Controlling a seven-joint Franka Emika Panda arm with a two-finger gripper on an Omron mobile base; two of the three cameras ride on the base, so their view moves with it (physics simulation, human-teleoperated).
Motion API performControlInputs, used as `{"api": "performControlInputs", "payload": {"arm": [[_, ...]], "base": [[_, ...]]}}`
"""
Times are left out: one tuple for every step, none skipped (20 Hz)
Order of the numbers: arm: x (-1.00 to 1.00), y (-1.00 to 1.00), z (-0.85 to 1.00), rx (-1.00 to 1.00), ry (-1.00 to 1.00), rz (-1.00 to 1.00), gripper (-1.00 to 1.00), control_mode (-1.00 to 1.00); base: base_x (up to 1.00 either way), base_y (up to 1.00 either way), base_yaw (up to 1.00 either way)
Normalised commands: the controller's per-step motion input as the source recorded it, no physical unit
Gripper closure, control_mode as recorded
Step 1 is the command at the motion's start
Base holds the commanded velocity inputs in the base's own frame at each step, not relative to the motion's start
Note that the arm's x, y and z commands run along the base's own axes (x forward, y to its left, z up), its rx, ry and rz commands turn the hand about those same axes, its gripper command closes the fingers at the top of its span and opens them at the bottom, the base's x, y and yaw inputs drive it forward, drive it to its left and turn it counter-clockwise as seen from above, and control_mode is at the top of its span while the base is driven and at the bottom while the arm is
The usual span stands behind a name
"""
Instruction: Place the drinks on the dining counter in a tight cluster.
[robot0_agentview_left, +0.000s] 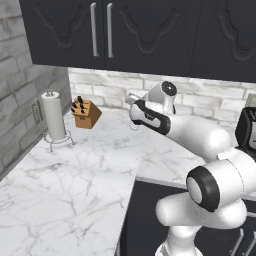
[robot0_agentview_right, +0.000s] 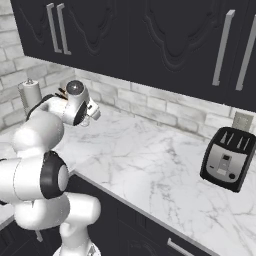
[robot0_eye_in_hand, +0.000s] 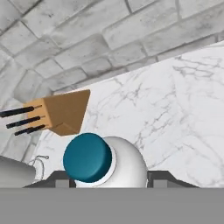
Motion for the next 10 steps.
{"api": "performControlInputs", "payload": {"arm": [[-0.81,-0.28,0.54,0.00,0.00,0.00,1.00,-1.00],[-0.79,-0.27,0.60,0.00,0.00,0.00,1.00,-1.00],[-0.82,-0.23,0.56,0.00,0.00,0.00,1.00,-1.00],[-0.88,-0.21,0.56,0.00,-0.01,0.00,1.00,-1.00],[-0.93,-0.24,0.58,0.00,-0.02,0.00,1.00,-1.00],[-0.99,-0.26,0.65,0.00,-0.02,0.01,1.00,-1.00],[-1.00,-0.29,0.69,0.00,-0.03,0.02,1.00,-1.00],[-1.00,-0.29,0.73,0.00,-0.03,0.03,1.00,-1.00],[-1.00,-0.29,0.77,0.00,-0.01,0.03,1.00,-1.00],[-0.99,-0.26,0.78,0.00,0.00,0.04,1.00,-1.00]], "base": [[0.00,0.00,0.00],[0.00,0.00,0.00],[0.00,0.00,0.00],[0.00,0.00,0.00],[0.00,0.00,0.00],[0.00,0.00,0.00],[0.00,0.00,0.00],[0.00,0.00,0.00],[0.00,0.00,0.00],[0.00,0.00,0.00]]}}
